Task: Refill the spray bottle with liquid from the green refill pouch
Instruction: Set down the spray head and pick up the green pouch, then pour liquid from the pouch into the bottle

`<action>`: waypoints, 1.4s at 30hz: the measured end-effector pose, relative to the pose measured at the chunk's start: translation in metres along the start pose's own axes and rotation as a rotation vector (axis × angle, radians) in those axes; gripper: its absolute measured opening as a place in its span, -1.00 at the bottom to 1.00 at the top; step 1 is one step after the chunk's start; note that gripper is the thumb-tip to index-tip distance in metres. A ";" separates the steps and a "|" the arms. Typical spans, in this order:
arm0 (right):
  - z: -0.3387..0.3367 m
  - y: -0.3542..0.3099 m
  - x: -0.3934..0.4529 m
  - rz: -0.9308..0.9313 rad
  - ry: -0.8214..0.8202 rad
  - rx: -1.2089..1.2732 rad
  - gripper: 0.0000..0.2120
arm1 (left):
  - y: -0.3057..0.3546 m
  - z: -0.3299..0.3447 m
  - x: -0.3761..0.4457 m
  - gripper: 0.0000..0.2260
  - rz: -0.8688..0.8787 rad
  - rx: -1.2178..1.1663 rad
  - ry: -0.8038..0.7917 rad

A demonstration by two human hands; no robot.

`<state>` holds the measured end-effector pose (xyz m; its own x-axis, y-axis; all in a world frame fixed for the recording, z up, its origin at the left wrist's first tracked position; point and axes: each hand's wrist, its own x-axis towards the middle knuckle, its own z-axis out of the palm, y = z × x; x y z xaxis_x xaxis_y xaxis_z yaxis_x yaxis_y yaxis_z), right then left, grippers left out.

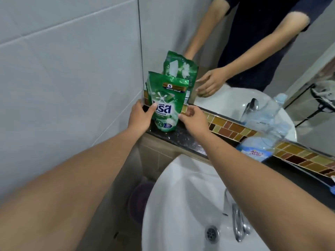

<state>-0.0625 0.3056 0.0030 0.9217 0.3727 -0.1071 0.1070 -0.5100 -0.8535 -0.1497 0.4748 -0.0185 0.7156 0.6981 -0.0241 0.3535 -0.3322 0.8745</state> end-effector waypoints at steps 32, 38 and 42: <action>-0.264 0.093 -0.187 -0.134 0.874 -0.173 -0.82 | 0.141 0.201 -0.160 -0.35 0.195 -0.040 -0.400; -0.337 0.102 -0.177 -0.165 0.867 -0.482 -0.75 | 0.156 0.254 -0.174 -0.13 0.157 0.039 -0.347; -0.367 0.096 -0.160 -0.224 0.821 -0.618 -0.78 | 0.157 0.280 -0.174 -0.19 0.148 0.068 -0.238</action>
<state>-0.0628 -0.0876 0.1255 0.8023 -0.0147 0.5967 0.2645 -0.8875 -0.3775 -0.0503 0.1232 -0.0127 0.8807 0.4733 -0.0185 0.2686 -0.4669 0.8425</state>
